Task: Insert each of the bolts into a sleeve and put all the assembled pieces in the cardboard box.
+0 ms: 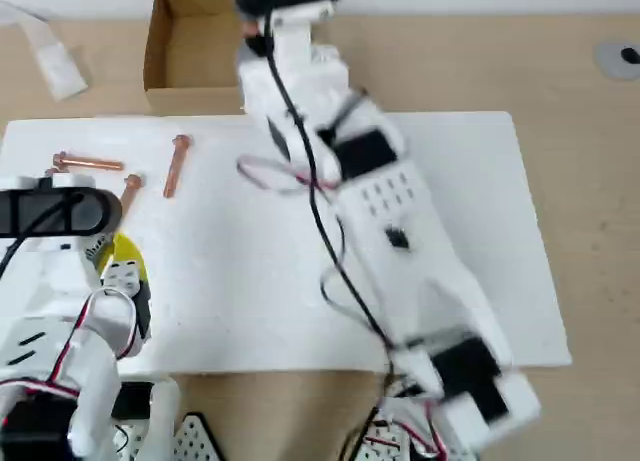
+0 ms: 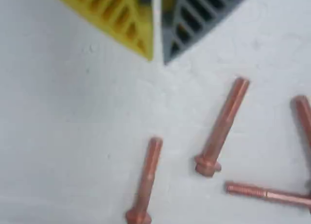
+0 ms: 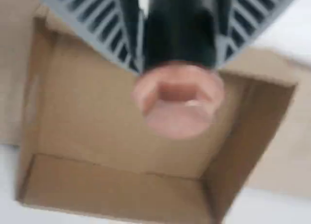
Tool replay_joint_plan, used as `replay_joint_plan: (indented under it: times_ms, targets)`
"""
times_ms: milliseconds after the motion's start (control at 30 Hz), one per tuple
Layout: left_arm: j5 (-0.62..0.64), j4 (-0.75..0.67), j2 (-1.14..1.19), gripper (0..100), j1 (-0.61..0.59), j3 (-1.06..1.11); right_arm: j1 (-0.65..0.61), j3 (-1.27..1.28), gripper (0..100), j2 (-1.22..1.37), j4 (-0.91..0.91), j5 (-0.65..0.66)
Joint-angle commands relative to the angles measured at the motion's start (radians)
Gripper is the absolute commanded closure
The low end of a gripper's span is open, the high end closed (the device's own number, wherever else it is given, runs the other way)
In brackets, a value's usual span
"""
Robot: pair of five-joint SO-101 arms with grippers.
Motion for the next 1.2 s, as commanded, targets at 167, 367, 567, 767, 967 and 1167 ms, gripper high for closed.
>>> replay_joint_plan:
  times_ms: [167, 367, 567, 767, 967, 1167]
  targets:
    - [-0.003, -0.002, -0.001, 99, -0.014, 0.003, 0.087, -0.567, 98.9, 0.486, -0.031, -0.005]
    - [-0.003, -0.002, -0.001, 99, -0.014, 0.003, 0.097, -0.928, 98.9, 0.869, -0.031, 0.074]
    - [-0.003, -0.002, -0.001, 99, -0.014, 0.003, 0.104, -1.307, 98.9, 1.208, -0.028, 0.138]
    - [-0.003, -0.002, -0.001, 99, -0.014, 0.005, 0.119, -1.514, 98.9, 1.429, -0.029, 0.18]
    - [-0.005, -0.003, -0.001, 99, -0.014, 0.064, 0.128, -1.527, 98.7, 1.477, -0.021, 0.184]
    - [-0.003, -0.003, -0.001, 99, -0.014, 0.072, 0.131, -1.532, 96.3, 1.477, 0.049, 0.184]
